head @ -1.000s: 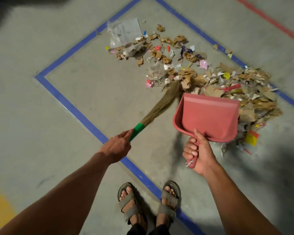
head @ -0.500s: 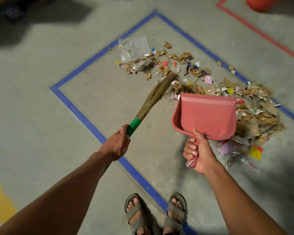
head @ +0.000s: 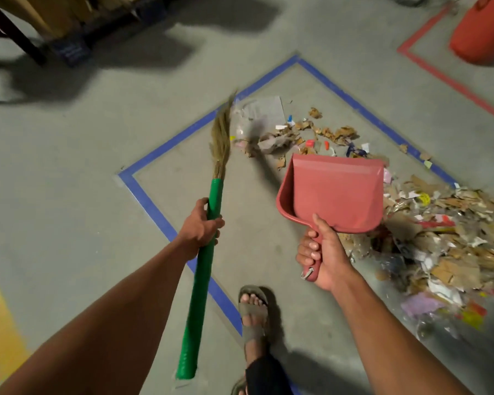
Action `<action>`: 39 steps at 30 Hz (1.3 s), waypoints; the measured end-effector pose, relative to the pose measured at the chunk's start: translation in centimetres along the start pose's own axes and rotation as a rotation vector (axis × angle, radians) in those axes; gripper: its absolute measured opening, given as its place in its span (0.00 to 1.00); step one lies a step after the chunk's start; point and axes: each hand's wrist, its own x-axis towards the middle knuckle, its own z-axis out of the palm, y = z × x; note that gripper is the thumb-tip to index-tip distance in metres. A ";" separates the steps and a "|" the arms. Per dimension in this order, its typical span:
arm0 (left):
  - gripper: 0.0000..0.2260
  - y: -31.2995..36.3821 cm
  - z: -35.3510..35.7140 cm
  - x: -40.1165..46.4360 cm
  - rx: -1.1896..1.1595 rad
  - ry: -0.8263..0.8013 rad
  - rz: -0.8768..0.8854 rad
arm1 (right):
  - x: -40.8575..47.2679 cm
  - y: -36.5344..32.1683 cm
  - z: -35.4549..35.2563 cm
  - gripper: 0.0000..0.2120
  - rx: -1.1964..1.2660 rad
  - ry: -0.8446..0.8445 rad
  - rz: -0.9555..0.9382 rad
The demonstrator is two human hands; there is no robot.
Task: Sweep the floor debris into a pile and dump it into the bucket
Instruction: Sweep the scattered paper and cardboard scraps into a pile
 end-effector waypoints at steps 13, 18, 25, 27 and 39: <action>0.17 8.1 -4.2 20.3 0.034 0.092 0.018 | 15.9 -6.0 8.8 0.21 -0.002 -0.023 0.042; 0.16 9.3 -2.5 28.6 0.288 0.060 -0.062 | 21.0 -8.0 9.3 0.22 -0.014 -0.011 0.051; 0.14 5.2 0.6 28.6 0.691 -0.141 0.042 | 23.0 -7.4 6.4 0.22 0.035 0.038 0.079; 0.15 4.5 0.8 28.0 0.794 -0.251 0.081 | 22.7 -7.1 5.6 0.22 0.058 0.060 0.070; 0.22 2.0 -3.5 21.7 0.726 0.012 0.356 | 17.8 -6.3 4.2 0.22 0.120 0.087 0.040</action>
